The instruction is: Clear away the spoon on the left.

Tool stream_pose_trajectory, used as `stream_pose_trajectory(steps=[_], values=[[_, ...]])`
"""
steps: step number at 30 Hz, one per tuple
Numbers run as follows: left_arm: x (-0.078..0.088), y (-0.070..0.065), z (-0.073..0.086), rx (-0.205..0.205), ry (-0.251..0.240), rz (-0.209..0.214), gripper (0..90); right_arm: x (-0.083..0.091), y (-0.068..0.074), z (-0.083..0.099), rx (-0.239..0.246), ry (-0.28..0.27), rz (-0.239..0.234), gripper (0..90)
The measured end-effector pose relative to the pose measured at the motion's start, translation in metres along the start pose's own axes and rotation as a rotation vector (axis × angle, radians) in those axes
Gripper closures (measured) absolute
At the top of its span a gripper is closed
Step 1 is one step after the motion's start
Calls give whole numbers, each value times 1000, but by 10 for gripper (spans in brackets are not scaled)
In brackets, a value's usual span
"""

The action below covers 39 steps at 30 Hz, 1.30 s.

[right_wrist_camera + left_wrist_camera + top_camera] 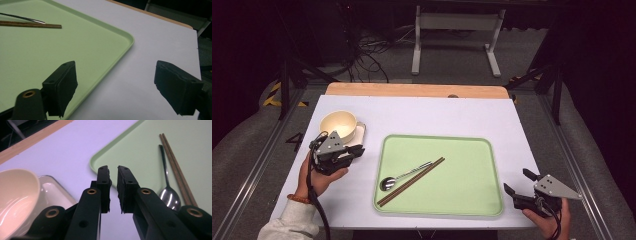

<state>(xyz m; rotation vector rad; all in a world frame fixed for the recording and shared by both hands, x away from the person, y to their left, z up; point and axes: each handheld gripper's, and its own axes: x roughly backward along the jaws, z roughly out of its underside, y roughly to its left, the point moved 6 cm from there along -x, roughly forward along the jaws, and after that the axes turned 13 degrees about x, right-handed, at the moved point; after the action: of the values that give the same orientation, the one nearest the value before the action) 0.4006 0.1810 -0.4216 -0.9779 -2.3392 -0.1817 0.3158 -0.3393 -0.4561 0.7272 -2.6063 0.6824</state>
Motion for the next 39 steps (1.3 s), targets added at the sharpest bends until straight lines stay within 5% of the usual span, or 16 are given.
stream_pose_trajectory(steps=[17, 20, 23, 31, 39], values=[[6, 33, 2, 29, 10, -65, 623, -6, 1, -1, 2, 0, -22, 188], [5, 40, 3, 11, 17, -113, 548, -7, 1, -2, 3, 2, -22, 188], [5, 45, 4, 22, 16, -104, 486, -7, 0, -2, -1, 4, -12, 189], [-2, 61, 5, 72, 61, -143, 380, -10, 1, -3, 5, 5, -20, 188], [-17, 70, 4, 56, 139, -147, 334, -12, 2, -2, 3, 9, -25, 188]])
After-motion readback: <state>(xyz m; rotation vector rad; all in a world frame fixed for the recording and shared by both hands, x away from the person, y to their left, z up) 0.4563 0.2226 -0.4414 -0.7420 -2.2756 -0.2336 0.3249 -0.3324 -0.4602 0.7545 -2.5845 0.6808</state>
